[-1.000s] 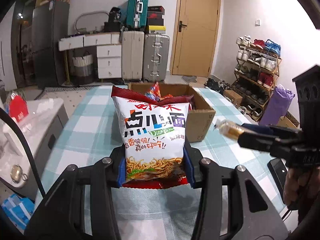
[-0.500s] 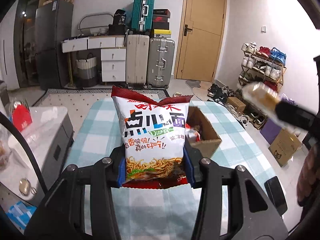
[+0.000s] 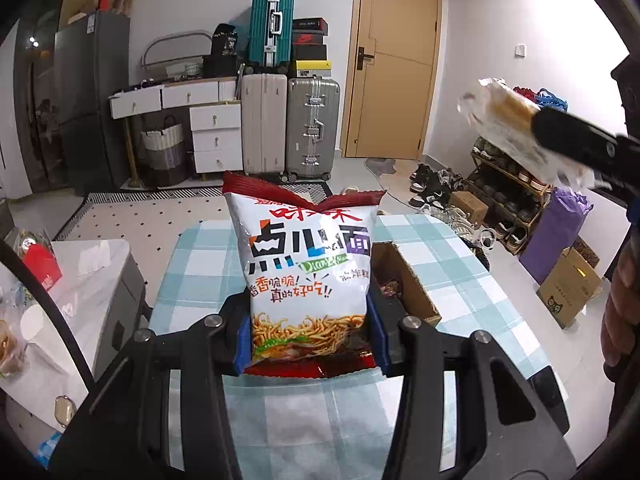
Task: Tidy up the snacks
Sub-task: 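Lift the noodle bag and cracker pack and carry them over the box, then open both tools to drop the noodle bag and cracker pack into the box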
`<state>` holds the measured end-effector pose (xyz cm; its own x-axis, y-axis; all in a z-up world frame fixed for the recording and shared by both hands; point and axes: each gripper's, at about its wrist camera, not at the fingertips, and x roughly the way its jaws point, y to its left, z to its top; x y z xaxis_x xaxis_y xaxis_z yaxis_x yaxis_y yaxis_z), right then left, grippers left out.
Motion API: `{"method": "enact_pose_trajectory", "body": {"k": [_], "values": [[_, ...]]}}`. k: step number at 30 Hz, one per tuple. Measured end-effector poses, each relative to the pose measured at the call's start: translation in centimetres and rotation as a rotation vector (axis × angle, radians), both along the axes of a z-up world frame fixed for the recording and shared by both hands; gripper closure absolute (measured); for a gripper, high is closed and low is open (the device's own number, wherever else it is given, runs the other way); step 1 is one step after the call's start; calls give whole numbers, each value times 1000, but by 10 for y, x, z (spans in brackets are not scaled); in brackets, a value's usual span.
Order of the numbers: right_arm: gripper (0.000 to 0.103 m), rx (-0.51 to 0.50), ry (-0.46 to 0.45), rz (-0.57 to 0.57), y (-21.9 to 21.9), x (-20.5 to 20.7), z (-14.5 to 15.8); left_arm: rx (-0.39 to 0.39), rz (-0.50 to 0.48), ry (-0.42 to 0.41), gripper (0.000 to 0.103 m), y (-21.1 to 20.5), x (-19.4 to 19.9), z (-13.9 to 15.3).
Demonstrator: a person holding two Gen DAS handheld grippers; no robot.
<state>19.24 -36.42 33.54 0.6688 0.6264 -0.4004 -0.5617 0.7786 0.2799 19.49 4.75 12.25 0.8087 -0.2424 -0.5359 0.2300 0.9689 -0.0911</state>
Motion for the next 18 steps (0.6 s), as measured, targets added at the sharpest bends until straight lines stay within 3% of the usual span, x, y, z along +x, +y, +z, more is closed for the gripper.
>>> {"method": "enact_pose_trajectory", "body": {"k": [10, 14, 18], "values": [[42, 25, 97, -63, -7, 69, -1, 24, -27, 17, 61, -21, 40, 15], [42, -12, 132, -92, -10, 94, -20, -16, -37, 71, 61, -30, 68, 2], [42, -28, 177, -123, -17, 116, -50, 6, -75, 97, 61, -43, 93, -22]]}}
